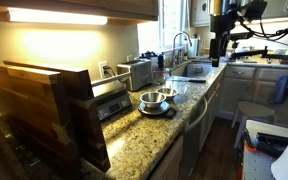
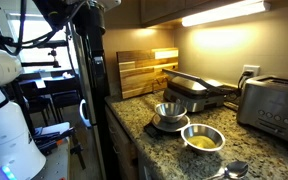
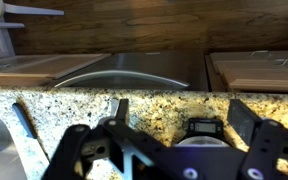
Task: Use the spoon to move the contents in the silver bowl into the other bowl
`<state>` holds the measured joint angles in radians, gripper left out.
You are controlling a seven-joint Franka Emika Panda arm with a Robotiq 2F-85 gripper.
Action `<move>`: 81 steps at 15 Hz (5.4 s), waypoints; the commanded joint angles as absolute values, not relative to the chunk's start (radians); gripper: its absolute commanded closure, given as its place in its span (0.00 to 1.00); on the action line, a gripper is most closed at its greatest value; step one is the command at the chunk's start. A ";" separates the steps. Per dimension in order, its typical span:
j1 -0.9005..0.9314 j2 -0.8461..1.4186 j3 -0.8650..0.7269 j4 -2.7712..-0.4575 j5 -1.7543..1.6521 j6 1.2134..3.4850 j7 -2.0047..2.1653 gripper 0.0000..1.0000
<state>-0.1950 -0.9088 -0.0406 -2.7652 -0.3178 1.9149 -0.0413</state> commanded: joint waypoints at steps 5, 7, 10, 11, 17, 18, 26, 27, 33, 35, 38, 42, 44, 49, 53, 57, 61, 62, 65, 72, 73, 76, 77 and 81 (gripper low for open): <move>-0.216 -0.829 -0.081 -2.772 -0.394 2.033 -0.022 0.00; -0.239 -0.777 -0.093 -2.773 -0.433 2.096 -0.011 0.00; -0.283 -0.683 -0.115 -2.773 -0.494 2.181 -0.002 0.00; -0.293 -0.652 -0.131 -2.773 -0.510 2.217 -0.013 0.00; -0.341 -0.489 -0.223 -2.770 -0.619 2.438 -0.148 0.00; -0.326 -0.533 -0.194 -2.773 -0.573 2.375 -0.104 0.00; -0.322 -0.469 -0.193 -2.755 -0.567 2.410 -0.094 0.00; -0.322 -0.454 -0.194 -2.751 -0.566 2.420 -0.091 0.00; -0.322 -0.309 -0.215 -2.681 -0.535 2.515 -0.097 0.00; -0.318 -0.258 -0.235 -2.657 -0.507 2.573 -0.118 0.00; -0.322 -0.168 -0.254 -2.623 -0.492 2.683 -0.153 0.00; -0.319 -0.048 -0.287 -2.578 -0.473 2.813 -0.265 0.00; -0.319 -0.075 -0.276 -2.593 -0.480 2.777 -0.232 0.00; -0.313 -0.010 -0.284 -2.556 -0.456 2.788 -0.260 0.00; -0.312 0.081 -0.285 -2.523 -0.390 2.820 -0.220 0.00; -0.312 0.179 -0.285 -2.482 -0.312 2.849 -0.218 0.00; -0.317 0.253 -0.293 -2.434 -0.277 2.881 -0.227 0.00; -0.319 0.268 -0.298 -2.420 -0.277 2.888 -0.230 0.00; -0.327 0.305 -0.306 -2.380 -0.275 2.919 -0.244 0.00; -0.438 0.385 -0.201 -2.291 -0.133 2.951 -0.352 0.00; -0.454 0.394 -0.183 -2.280 -0.112 2.951 -0.369 0.00; -0.501 0.424 -0.138 -2.247 -0.068 2.949 -0.412 0.00; -0.516 0.432 -0.127 -2.239 -0.060 2.947 -0.423 0.00; -0.574 0.456 -0.082 -2.212 -0.031 2.942 -0.473 0.00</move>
<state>-0.5159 0.4388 -0.1256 -2.2273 -0.0659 2.9277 -0.4112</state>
